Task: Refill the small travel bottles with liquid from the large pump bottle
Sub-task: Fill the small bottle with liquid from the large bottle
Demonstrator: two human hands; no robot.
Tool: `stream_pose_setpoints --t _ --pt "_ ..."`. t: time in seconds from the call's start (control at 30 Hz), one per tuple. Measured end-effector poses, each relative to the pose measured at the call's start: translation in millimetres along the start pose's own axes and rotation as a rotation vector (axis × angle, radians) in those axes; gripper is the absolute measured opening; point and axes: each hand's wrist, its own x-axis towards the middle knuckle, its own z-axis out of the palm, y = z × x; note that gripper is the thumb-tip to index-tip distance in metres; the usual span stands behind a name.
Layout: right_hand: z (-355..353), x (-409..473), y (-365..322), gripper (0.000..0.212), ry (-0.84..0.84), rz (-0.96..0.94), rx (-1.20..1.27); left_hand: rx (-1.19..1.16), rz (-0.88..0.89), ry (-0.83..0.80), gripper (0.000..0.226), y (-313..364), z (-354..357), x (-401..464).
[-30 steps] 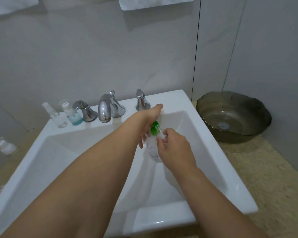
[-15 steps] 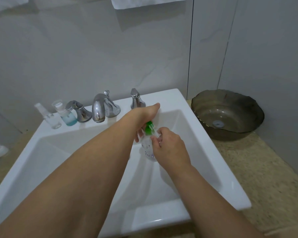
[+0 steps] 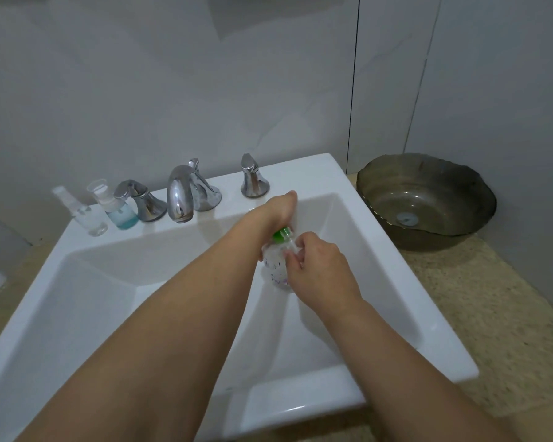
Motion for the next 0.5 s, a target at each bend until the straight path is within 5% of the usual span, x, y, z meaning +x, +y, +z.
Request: stream_pose_setpoints --t 0.5 --pt "-2.8 -1.5 -0.7 0.026 0.041 -0.036 0.058 0.110 -0.117 -0.123 0.075 17.4 -20.2 -12.0"
